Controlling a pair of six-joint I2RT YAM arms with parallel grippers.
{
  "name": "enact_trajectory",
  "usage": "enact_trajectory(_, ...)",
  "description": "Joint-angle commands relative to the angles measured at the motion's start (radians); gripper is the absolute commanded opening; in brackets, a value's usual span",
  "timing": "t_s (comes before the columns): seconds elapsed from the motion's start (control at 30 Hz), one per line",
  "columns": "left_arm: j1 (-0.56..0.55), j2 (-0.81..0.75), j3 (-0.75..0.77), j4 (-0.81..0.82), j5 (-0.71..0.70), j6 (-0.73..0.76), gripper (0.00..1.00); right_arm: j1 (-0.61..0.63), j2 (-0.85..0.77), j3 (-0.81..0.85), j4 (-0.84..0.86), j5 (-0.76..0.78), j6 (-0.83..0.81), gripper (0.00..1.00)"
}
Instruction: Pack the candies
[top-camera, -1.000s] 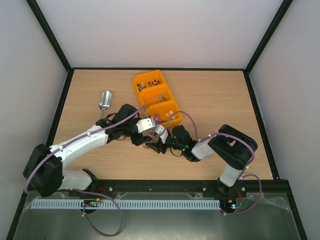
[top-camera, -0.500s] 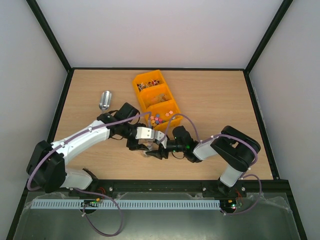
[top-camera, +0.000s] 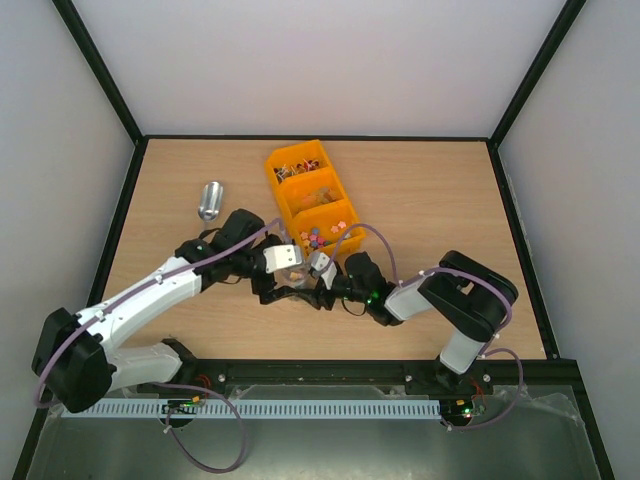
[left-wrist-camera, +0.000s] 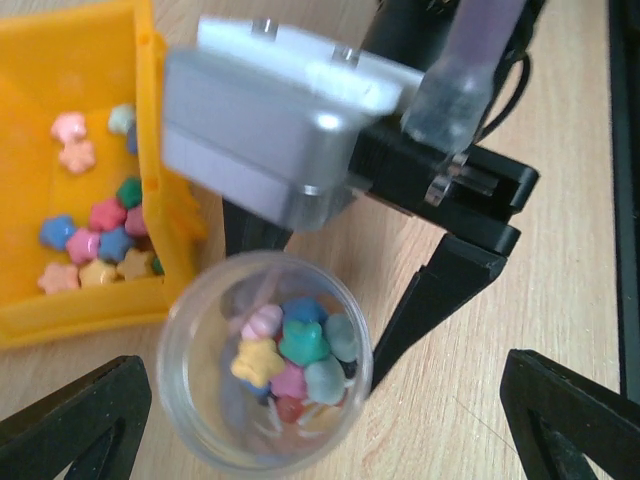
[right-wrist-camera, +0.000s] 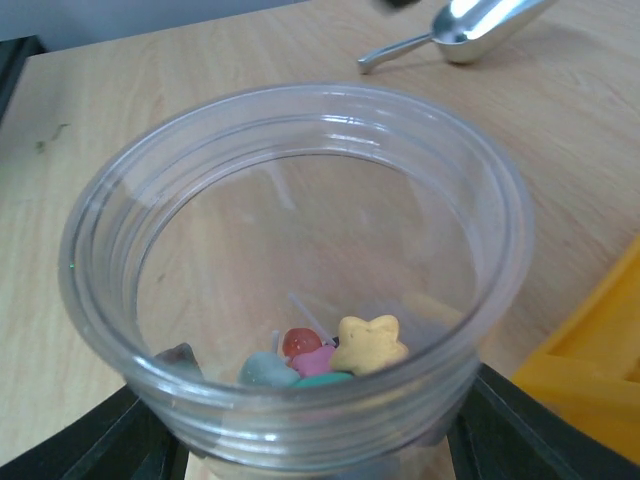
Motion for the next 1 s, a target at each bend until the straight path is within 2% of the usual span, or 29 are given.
enact_trajectory(0.0,0.007,-0.006,-0.06,0.127,-0.08,-0.208,0.99,0.002,0.034,0.026,0.045,0.139,0.05,0.2)
enact_trajectory(0.27,0.006,0.059,-0.078,0.226,-0.135,-0.269,0.96,0.003,0.039,0.021,0.041,0.155,0.059,0.2)
enact_trajectory(0.63,0.005,0.136,-0.033,0.278,-0.145,-0.303,0.9,0.003,0.044,0.028,0.027,0.134,0.068,0.2)
enact_trajectory(0.97,0.008,0.111,-0.035,0.211,-0.067,-0.181,0.67,0.004,0.033,0.021,0.012,0.054,0.041,0.19)
